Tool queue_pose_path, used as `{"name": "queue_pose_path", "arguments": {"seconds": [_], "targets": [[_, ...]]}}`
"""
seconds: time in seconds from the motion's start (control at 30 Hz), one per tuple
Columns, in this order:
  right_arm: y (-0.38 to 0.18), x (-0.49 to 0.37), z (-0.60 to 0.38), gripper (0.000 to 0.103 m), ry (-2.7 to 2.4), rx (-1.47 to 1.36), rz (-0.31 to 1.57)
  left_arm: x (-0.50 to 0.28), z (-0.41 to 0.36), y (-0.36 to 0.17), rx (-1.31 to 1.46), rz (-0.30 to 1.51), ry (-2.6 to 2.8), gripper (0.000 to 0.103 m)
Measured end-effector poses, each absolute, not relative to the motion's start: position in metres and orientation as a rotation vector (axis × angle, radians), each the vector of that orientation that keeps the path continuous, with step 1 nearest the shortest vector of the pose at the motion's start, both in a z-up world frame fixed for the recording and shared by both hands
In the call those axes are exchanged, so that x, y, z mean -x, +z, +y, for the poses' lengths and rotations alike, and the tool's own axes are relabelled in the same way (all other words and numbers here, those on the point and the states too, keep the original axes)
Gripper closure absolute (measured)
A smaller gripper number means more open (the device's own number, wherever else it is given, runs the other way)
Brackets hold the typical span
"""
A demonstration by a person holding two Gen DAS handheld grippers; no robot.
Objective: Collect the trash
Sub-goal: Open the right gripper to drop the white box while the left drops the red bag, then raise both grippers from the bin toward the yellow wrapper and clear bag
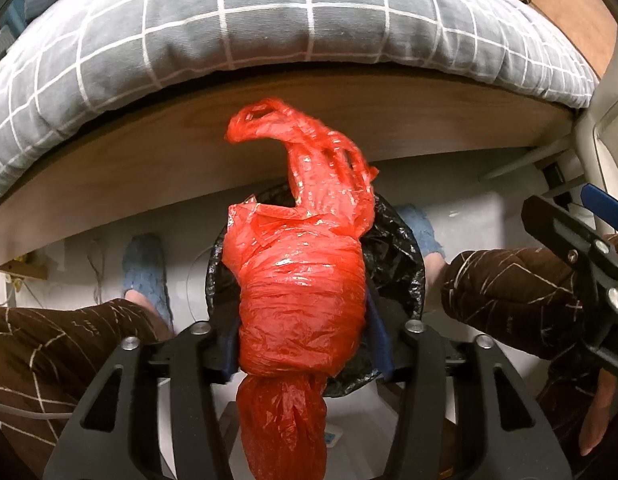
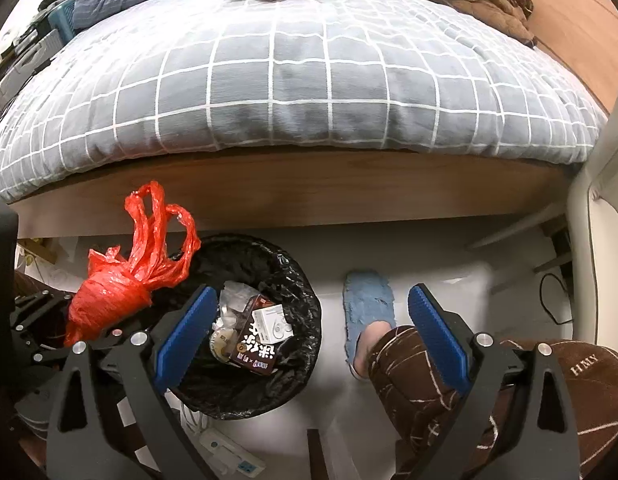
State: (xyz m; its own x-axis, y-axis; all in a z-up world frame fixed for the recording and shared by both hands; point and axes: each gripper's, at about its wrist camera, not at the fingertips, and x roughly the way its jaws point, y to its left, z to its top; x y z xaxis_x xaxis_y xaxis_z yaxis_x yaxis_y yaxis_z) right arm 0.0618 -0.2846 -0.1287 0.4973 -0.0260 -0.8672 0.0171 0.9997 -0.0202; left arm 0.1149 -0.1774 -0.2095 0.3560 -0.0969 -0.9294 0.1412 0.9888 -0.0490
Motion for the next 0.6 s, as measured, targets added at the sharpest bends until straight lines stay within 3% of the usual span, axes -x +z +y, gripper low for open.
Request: {"name": "queue_pose_path", "arguments": {"seconds": [0.03,0.23,0.33,0.6], "targets": [[-0.13,-0.061,-0.284,0.011,-0.027,0.008,1.051,-0.115,-0.177,-0.21,-0.039,1.199,-0.154,0.028],[-0.131,-0.063,-0.28,0.011,-0.028,0.01,1.05,-0.114,-0.18,-0.206,-0.057,1.186,-0.141,0.011],[-0.129,-0.063,-0.278,0.011,-0.029,0.015,1.044,-0.113,-0.176,-0.196,-0.057,1.166,-0.127,0.006],[-0.098,-0.072,-0.281,0.011,-0.038,0.009,0.973,-0.118,-0.156,-0.164,-0.055,1.092,-0.083,0.006]]}}
